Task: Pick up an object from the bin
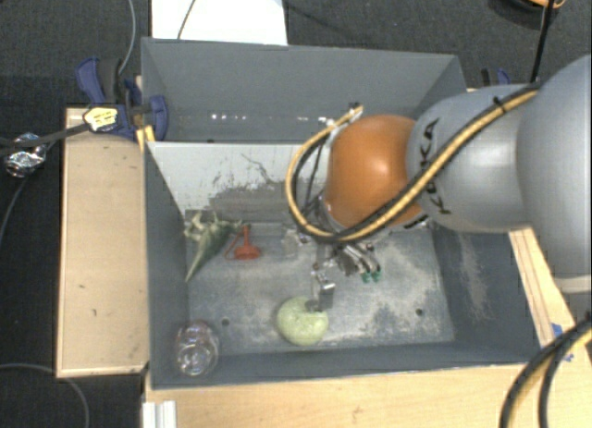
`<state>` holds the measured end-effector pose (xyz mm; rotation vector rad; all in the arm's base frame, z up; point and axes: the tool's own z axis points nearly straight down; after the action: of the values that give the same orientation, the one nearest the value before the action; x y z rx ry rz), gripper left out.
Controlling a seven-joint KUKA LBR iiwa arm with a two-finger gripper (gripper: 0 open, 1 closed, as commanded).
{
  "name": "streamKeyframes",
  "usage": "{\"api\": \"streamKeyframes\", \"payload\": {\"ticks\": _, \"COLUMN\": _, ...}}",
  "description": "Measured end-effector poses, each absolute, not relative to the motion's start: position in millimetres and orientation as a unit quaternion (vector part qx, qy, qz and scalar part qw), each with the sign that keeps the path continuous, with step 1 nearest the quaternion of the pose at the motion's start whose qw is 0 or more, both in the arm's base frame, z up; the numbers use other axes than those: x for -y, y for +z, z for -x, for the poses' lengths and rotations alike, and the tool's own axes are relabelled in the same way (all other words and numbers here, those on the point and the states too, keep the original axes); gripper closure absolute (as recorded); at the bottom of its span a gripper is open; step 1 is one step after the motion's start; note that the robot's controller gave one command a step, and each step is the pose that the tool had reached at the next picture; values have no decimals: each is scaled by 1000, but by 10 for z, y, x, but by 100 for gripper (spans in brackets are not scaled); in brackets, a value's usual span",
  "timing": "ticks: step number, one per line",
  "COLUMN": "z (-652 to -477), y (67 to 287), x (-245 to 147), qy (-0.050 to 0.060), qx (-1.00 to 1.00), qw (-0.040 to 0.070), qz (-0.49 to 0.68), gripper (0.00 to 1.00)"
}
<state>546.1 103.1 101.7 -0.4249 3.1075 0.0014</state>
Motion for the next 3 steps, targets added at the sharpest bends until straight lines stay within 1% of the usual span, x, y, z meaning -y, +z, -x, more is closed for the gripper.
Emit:
{"api": "streamKeyframes", "payload": {"ticks": 1, "z": -5239, "y": 803, "x": -1087, "qy": 0, "qx": -968, "qw": 4, "qz": 250, "gripper": 0}}
{"api": "streamKeyframes", "payload": {"ticks": 2, "z": -5158, "y": 730, "x": -1188, "qy": 0, "qx": -941, "qw": 7, "qz": 337, "gripper": 100}}
{"api": "streamKeyframes", "payload": {"ticks": 3, "z": -5158, "y": 730, "x": -1188, "qy": 0, "qx": -941, "qw": 7, "qz": 337, "gripper": 100}}
